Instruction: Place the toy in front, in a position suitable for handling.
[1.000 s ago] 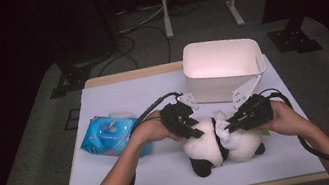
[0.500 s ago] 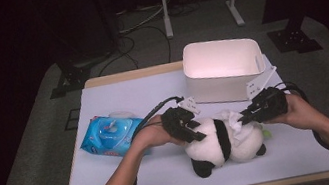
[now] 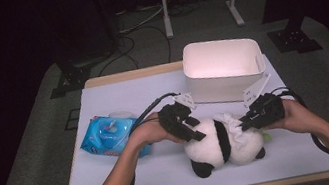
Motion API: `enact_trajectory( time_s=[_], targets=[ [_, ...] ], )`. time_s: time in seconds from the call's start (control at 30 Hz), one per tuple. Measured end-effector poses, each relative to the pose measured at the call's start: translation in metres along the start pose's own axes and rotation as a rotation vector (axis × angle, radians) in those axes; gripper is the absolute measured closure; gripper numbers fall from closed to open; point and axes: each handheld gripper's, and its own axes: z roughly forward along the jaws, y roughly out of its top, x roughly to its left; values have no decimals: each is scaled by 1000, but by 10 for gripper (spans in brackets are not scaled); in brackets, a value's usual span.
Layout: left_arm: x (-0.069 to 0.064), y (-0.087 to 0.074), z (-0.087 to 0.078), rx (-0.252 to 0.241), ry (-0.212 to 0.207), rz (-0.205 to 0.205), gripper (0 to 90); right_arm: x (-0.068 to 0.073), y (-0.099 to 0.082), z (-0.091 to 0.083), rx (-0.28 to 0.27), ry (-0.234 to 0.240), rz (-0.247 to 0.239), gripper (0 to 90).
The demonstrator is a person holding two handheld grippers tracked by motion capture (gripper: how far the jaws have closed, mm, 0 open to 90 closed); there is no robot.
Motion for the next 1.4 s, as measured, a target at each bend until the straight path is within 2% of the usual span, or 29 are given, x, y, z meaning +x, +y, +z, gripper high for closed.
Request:
enact_trajectory(
  time_s=[0.03,0.17,0.27,0.37,0.53,0.6,0.73,0.87,0.93,1.17,1.23,1.4],
  targets=[
    [0,1,1,8,-2,1,355,1,1,1,-1,-4,-3,792],
    [6,6,6,33,13,-43,204,4,2,4,-3,-7,-20,794],
    [11,7,13,54,-5,-62,168,7,2,4,-5,-7,-24,794],
    [15,6,22,77,-42,-73,147,9,3,5,-7,-12,-34,794],
    [14,6,36,91,-50,-54,156,11,1,6,-5,-18,-40,794],
    [11,5,41,96,-43,-46,200,10,1,7,0,-21,-43,793],
    [11,4,36,75,-7,-35,381,9,0,6,-5,-38,-32,793],
    [11,10,25,76,26,-17,449,2,0,0,-48,-51,-8,792],
    [13,13,21,86,41,-2,457,-2,0,-3,-69,-45,13,792],
    [19,21,11,135,93,31,459,-11,9,-3,-75,-55,15,790],
    [19,19,11,146,93,31,449,-12,11,0,-76,-50,8,791],
    [12,12,9,111,63,21,405,-5,11,5,-66,-35,-5,791]
  ],
)
